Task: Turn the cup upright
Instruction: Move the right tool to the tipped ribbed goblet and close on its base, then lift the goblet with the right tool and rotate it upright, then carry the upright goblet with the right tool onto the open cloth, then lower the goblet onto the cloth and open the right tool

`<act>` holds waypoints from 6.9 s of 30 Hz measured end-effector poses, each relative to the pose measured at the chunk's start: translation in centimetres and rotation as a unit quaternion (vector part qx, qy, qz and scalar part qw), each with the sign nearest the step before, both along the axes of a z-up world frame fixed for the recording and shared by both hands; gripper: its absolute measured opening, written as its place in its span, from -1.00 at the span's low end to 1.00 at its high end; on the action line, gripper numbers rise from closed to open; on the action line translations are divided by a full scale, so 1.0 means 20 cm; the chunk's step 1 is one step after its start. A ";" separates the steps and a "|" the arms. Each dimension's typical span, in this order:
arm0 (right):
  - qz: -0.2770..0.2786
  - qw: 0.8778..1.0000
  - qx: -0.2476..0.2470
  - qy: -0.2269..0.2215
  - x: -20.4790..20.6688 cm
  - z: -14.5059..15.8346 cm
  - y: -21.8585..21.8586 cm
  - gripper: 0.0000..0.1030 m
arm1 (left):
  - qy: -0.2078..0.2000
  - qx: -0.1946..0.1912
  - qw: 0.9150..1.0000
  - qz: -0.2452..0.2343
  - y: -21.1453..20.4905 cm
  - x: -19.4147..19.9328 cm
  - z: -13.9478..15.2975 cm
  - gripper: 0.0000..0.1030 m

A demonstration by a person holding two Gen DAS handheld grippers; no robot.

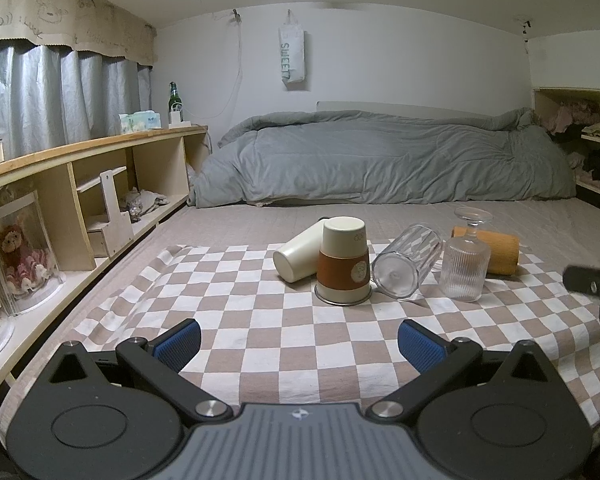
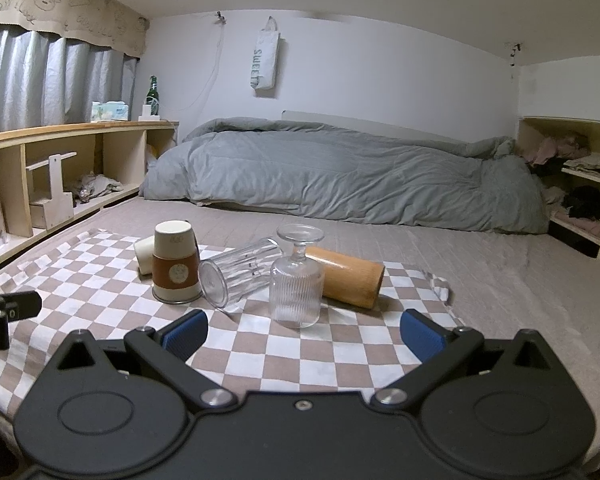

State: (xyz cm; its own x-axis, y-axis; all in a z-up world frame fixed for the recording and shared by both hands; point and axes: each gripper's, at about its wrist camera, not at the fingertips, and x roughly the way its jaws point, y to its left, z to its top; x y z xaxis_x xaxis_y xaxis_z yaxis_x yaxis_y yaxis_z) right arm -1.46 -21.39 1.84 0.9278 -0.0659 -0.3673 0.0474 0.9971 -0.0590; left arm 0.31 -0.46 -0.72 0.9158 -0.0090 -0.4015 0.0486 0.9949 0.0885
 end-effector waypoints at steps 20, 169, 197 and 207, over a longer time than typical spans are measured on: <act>0.030 0.999 0.016 0.024 0.85 0.13 -0.17 0.87 | 0.002 -0.032 0.999 -0.022 0.06 -0.02 0.04 1.00; 0.376 0.918 0.026 0.124 0.83 -0.28 0.98 -0.41 | 0.118 -0.040 0.992 0.022 0.53 0.79 0.03 0.40; 0.280 0.952 0.079 0.090 0.76 -0.03 0.63 0.59 | 0.039 -0.002 0.998 0.047 0.45 0.53 0.17 0.91; 0.240 0.968 0.055 0.047 0.58 0.11 0.47 1.00 | 0.027 0.002 0.998 0.056 0.39 0.31 0.20 1.00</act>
